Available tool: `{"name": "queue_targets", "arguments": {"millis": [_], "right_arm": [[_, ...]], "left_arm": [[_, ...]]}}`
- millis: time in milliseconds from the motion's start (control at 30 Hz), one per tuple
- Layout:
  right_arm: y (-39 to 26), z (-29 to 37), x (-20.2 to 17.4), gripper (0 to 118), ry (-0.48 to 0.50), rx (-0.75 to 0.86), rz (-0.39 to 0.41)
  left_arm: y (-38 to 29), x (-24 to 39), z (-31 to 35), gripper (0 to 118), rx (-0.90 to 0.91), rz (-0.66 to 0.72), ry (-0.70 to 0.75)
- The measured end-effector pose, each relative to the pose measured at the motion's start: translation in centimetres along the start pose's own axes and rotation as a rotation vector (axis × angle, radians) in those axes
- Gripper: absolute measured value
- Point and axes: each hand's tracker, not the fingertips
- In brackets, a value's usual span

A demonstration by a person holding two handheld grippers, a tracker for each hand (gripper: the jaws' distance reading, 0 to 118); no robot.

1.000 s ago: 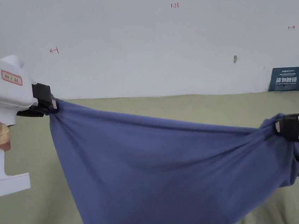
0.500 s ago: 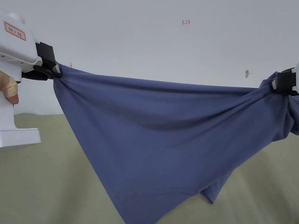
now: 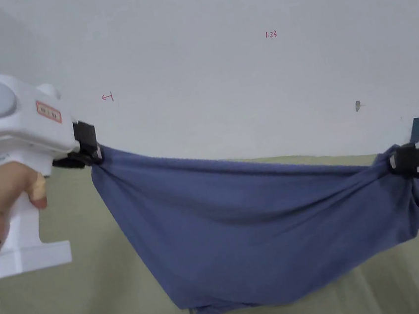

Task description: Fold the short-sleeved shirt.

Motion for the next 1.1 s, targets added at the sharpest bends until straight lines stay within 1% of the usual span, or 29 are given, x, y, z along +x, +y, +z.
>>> {"name": "queue_targets", "arguments": {"millis": [133,200,300,367,433,533,600,667,700,733,800,1000,1100], "right_arm": [[-4.6,0.0,0.9,10,-0.022,-0.081,-0.015],[-6.9,0.4,1.4,10,-0.024,-0.123,-0.043],[-10.4,1.3,2.3,10,-0.015,-0.152,-0.044],[-12.4,2.2,2.8,10,-0.014,-0.186,-0.047],[-14.4,3.0,3.7,10,-0.015,-0.257,-0.073],[-17.2,4.4,4.4,10,-0.013,-0.309,-0.102],[-18.9,5.4,4.5,10,-0.022,-0.349,-0.105],[-20.5,6.1,4.8,10,-0.017,-0.380,-0.124],[-21.4,6.6,4.8,10,-0.020,-0.408,-0.133],[-22.1,6.9,4.9,10,-0.022,-0.421,-0.156],[-23.2,7.5,5.3,10,-0.019,-0.442,-0.201],[-25.0,7.9,5.2,10,-0.042,-0.481,-0.185],[-24.8,8.1,4.8,10,-0.051,-0.468,-0.162]], "left_arm": [[-5.0,-1.6,-1.4,2,-0.054,0.022,-0.013],[-7.7,-2.5,-1.6,2,-0.073,0.066,-0.036],[-12.4,-3.9,-1.8,2,-0.131,0.140,-0.044],[-15.3,-4.9,-1.7,2,-0.182,0.164,-0.050],[-18.4,-5.8,-1.3,2,-0.221,0.177,-0.028],[-22.6,-6.7,-0.2,2,-0.278,0.223,-0.030],[-25.1,-7.1,0.4,2,-0.293,0.222,-0.011],[-27.2,-7.2,0.8,2,-0.372,0.180,-0.002],[-28.2,-7.2,1.1,2,-0.377,0.172,0.009],[-29.3,-7.6,1.2,2,-0.391,0.161,0.009],[-30.9,-8.0,1.6,2,-0.400,0.184,0.016],[-34.0,-8.4,1.7,2,-0.446,0.224,0.018],[-34.3,-8.0,1.7,2,-0.445,0.206,0.028]]}}
